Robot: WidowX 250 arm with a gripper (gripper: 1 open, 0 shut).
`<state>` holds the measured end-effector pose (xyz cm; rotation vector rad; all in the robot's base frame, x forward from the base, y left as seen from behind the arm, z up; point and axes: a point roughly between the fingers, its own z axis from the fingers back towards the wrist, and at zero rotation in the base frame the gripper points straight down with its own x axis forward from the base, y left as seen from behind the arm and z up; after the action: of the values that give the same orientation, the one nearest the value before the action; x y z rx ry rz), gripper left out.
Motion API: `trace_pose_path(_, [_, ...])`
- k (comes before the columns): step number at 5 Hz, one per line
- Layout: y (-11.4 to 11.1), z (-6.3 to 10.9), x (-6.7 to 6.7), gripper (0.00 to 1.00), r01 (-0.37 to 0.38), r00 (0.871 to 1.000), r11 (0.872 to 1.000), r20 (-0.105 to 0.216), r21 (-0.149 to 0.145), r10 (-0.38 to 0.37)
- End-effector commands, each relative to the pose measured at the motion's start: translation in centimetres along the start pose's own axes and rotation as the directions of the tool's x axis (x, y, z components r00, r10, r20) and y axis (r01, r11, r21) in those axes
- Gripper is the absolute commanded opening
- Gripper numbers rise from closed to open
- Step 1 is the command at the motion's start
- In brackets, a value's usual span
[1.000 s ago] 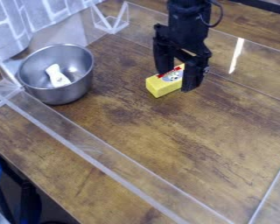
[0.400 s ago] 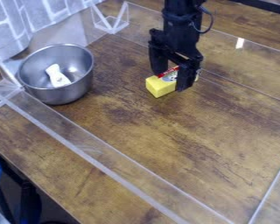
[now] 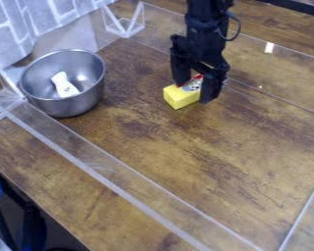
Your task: Move the yellow butter to the left side of the table
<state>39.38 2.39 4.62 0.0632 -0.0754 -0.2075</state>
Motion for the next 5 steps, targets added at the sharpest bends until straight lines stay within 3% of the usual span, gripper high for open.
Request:
trace_pose_path(1, [1.4, 2.5, 0.9, 1.0, -0.03, 0.996, 0.999, 0.082, 0.027, 0.028])
trace_pose_path(5, [2.5, -0.2, 1.6, 1.0, -0.06, 0.995, 0.998, 0.082, 0.025, 0.058])
